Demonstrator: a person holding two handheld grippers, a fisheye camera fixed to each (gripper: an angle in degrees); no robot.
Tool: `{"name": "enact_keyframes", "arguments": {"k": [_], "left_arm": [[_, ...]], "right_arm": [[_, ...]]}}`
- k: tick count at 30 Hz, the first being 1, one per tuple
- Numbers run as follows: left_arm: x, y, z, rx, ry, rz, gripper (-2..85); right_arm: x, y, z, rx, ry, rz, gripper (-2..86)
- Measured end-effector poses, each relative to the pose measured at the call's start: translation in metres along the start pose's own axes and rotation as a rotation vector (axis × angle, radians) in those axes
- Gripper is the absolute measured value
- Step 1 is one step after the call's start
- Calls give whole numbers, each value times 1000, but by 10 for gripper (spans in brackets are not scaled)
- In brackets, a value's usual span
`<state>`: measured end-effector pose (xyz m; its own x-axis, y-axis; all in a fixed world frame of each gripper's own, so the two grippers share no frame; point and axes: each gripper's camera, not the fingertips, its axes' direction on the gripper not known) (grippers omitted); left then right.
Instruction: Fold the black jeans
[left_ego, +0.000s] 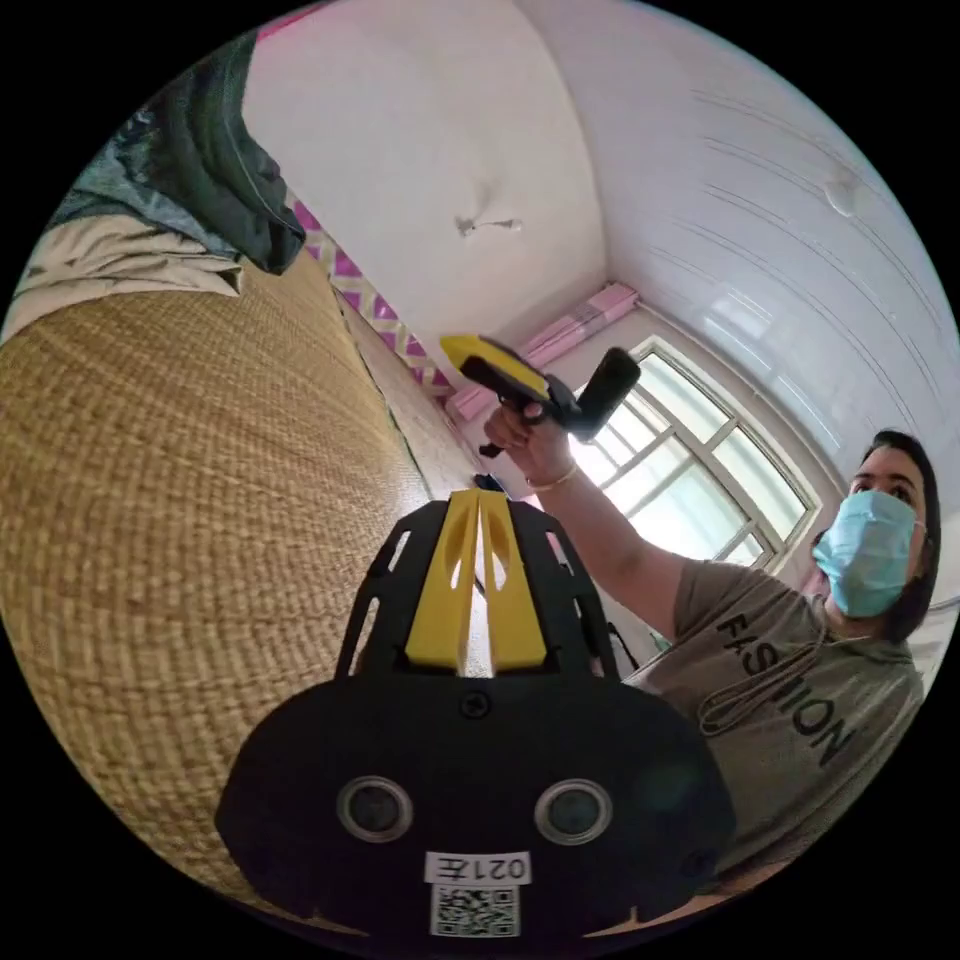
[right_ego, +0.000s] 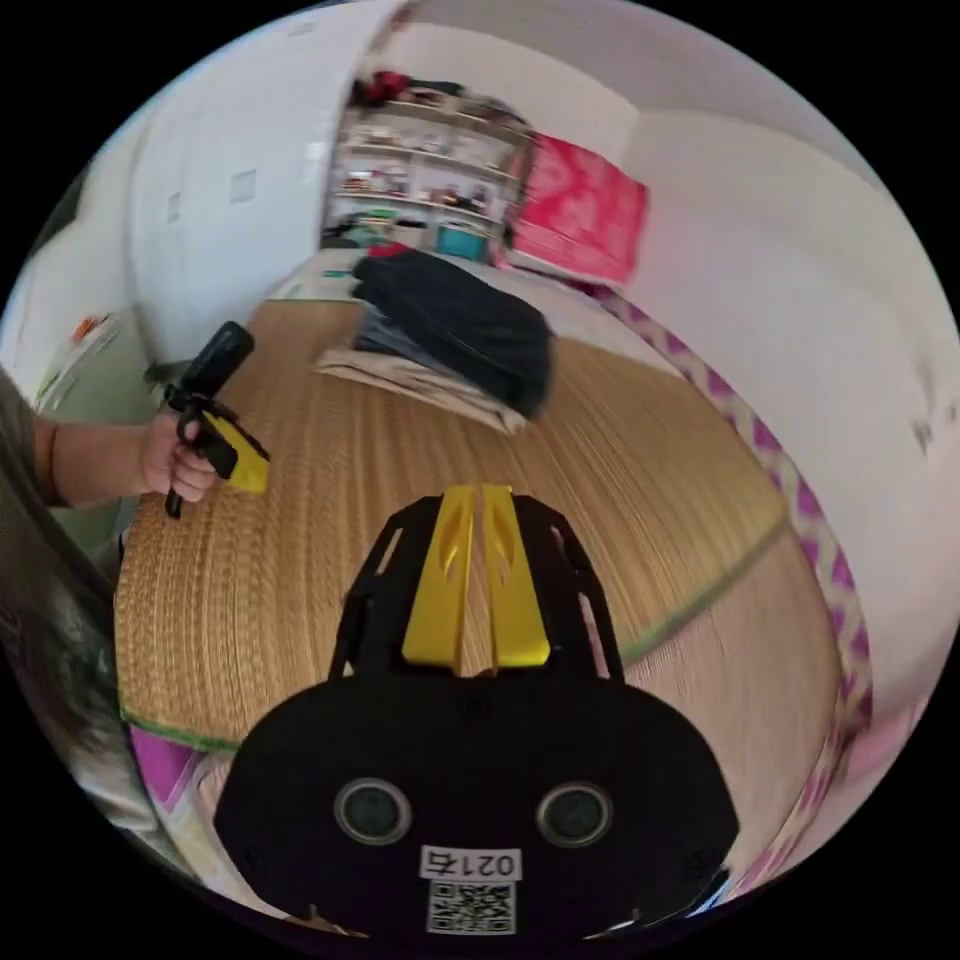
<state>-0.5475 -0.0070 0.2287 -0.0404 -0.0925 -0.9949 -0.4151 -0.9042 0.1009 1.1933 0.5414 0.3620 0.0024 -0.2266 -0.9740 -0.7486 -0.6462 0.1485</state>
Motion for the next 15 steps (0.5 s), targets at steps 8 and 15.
{"name": "enact_keyframes", "arguments": {"k": [8,15], "left_arm": [[-19,20,-23,29,231,28,-9],[-34,34,-46,113,327,3,-9]], "right_arm": [[-305,-342,204,160,79,-475,136],[-373,-472,297,115,103,-530,158]]}}
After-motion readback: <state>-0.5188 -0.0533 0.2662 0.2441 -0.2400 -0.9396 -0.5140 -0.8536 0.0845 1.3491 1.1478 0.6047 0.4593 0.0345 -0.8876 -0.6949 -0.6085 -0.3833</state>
